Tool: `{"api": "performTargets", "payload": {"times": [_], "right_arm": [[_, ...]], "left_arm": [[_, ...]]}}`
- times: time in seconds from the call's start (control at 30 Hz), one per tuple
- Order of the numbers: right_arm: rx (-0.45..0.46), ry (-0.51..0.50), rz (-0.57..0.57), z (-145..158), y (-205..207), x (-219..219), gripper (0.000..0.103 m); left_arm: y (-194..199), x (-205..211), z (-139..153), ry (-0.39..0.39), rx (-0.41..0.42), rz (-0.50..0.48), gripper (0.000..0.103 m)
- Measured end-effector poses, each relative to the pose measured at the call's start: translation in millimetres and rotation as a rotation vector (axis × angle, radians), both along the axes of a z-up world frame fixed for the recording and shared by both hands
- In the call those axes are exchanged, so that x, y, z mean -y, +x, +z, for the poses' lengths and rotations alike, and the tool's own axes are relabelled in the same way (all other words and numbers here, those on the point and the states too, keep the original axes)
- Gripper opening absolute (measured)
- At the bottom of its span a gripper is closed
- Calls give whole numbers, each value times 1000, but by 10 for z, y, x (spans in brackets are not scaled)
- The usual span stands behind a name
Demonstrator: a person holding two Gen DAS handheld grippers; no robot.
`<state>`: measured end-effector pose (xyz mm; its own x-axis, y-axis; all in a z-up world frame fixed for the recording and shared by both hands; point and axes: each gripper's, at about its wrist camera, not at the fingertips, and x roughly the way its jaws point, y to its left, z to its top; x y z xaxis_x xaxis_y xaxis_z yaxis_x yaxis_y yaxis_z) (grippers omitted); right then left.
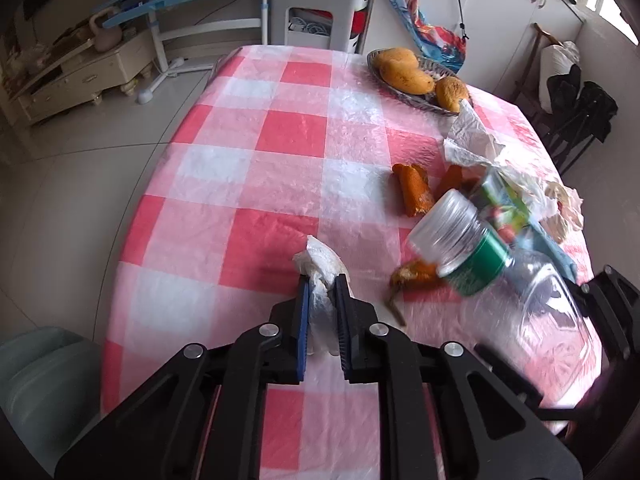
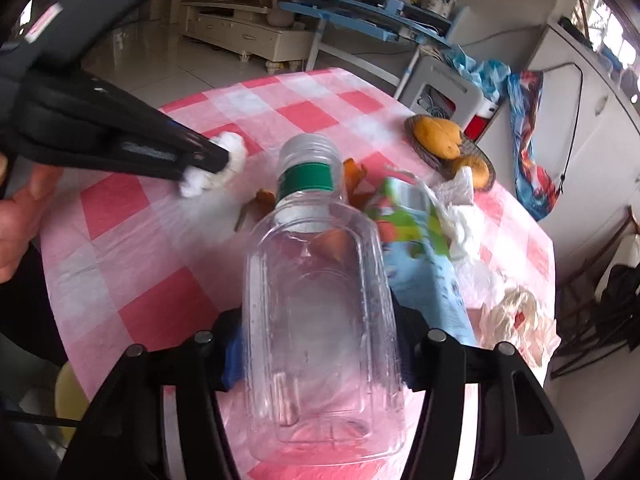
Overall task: Collect trash
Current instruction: 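Close the left tool on the white tissue while the right tool grasps the clear bottle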
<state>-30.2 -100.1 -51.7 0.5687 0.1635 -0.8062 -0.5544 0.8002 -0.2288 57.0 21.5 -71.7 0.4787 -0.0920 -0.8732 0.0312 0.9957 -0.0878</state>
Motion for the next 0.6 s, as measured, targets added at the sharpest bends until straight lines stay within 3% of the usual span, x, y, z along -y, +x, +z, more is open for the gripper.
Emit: {"api": "performTargets", "payload": {"times": [0.23, 0.37, 0.5, 0.6], "right_arm": [[-65, 126, 55, 116, -125, 58, 56], [-56, 19, 88, -32, -206, -111, 56], [-51, -1, 101, -79, -226, -188, 58], [-44, -10, 100, -83, -228, -190, 61]], "left_arm": [[-193, -123, 49, 3, -13, -41, 12], [-211, -108, -23, 19, -50, -52, 13], [-221, -71, -48, 47, -56, -61, 13], [-213, -64, -62, 49, -64, -60, 21]]}}
